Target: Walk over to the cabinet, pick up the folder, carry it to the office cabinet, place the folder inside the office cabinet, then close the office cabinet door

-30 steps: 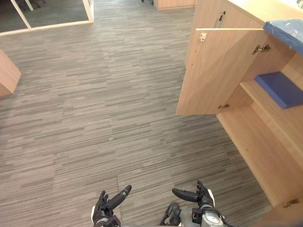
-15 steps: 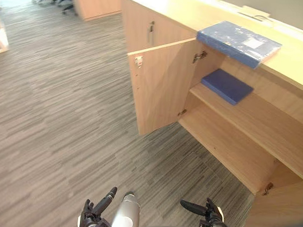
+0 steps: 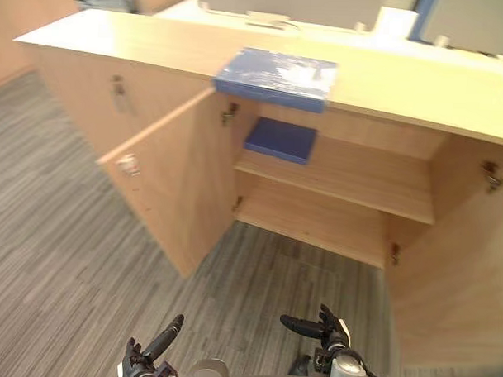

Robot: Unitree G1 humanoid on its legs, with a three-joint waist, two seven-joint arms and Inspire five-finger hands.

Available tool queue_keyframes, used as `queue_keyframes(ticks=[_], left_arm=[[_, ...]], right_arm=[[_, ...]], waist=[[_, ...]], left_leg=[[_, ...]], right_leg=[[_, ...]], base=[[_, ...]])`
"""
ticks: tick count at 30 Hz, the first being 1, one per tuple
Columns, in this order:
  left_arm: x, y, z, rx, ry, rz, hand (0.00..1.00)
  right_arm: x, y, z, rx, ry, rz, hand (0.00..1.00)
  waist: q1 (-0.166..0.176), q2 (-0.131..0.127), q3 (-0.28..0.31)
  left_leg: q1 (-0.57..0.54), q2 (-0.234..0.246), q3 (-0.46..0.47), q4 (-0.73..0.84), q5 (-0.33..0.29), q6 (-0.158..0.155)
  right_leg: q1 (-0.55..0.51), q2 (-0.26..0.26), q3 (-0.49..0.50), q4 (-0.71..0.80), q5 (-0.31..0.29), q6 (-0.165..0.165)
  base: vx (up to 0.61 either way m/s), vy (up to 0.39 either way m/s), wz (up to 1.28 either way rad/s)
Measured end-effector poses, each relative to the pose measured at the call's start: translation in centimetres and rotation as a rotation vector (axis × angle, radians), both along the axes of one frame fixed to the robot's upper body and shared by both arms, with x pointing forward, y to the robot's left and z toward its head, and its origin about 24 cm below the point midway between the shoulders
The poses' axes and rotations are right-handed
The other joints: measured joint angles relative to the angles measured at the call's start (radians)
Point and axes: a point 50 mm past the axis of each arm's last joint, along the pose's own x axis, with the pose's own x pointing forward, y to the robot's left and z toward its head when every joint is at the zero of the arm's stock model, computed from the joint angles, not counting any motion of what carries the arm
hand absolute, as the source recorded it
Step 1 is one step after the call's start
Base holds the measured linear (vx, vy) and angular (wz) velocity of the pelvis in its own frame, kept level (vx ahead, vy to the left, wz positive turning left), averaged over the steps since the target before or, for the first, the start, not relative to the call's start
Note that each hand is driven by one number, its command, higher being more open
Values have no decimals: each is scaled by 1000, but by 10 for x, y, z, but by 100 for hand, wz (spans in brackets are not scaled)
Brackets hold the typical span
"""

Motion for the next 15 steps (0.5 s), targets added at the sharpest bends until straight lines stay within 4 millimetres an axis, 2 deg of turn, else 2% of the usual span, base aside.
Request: queue_keyframes(ticks=[1, 2, 3, 4, 6, 7, 8, 9, 10, 12, 14, 15], left_arm=[[4, -3, -1, -10, 3, -25, 100], [10, -10, -3, -24, 2, -74, 100], [14, -14, -2, -33, -11, -100, 100], [24, -21, 0, -46, -37, -144, 100], [38, -29, 3, -55, -70, -188, 100], [45, -33, 5, -61, -91, -195, 100], [48, -33, 6, -58, -103, -193, 100], [48, -33, 6, -58, -103, -192, 100], [46, -32, 6, -60, -100, -185, 100], [41, -30, 5, -67, -93, -166, 100], [37, -26, 7, -64, -102, -147, 100], [35, -22, 7, -58, -105, -133, 100]], right_arm=[[-1, 1, -1, 3, 6, 8, 100], [0, -2, -1, -5, 8, 9, 100], [2, -2, 0, -7, 1, 8, 100], [6, -4, 2, -8, -13, 5, 100], [5, -6, 1, -12, -5, 3, 100], [2, -8, -1, -17, 15, 2, 100], [0, -14, -3, -26, 36, -2, 100], [-2, -18, -3, -34, 45, -4, 100], [-5, -24, -5, -50, 59, -10, 100], [-14, -38, -9, -82, 105, -52, 100], [-19, -45, -11, -98, 133, -101, 100], [-23, -46, -13, -95, 150, -133, 100]], waist=[[-13, 0, 0], [-14, 8, 1], [-15, 10, 1], [-28, 13, 2], [-38, 25, 7], [-37, 27, 6], [-37, 30, 10], [-36, 35, 14], [-29, 39, 19], [-23, 37, 22], [-18, 30, 31], [-7, 25, 36]], left_leg=[[19, 17, -13, -25, -7, -16], [40, 23, -54, -60, 3, -17], [43, 23, -63, -74, 13, -15], [44, 24, -87, -86, 33, -30], [39, 42, -119, -43, 39, -36], [9, 55, -138, 53, 43, -34], [-47, 69, -163, 216, 57, -38], [-76, 80, -175, 305, 75, -45], [-125, 93, -189, 437, 118, -52], [-252, 102, -194, 715, 106, -68], [-327, 97, -166, 789, 90, -66], [-355, 80, -154, 774, 64, -63]], right_leg=[[19, 47, 26, -58, 95, -35], [28, 78, 25, -61, 85, -59], [17, 82, 24, -44, 69, -73], [3, 81, 14, -9, 35, -90], [33, 96, -11, -15, 5, -102], [74, 109, -26, -45, -9, -104], [131, 125, -42, -87, -14, -104], [166, 138, -46, -114, -14, -104], [217, 157, -49, -152, -14, -105], [318, 185, -52, -236, -15, -106], [372, 198, -34, -284, -15, -107], [397, 197, -8, -299, -14, -107]], base=[[318, -191, -36], [330, -182, -28], [338, -184, -11], [331, -209, 15], [331, -249, 28], [314, -263, 36], [309, -258, 33], [283, -232, 22], [255, -179, 8], [283, -144, 4], [330, -62, -22], [430, 12, -69]])
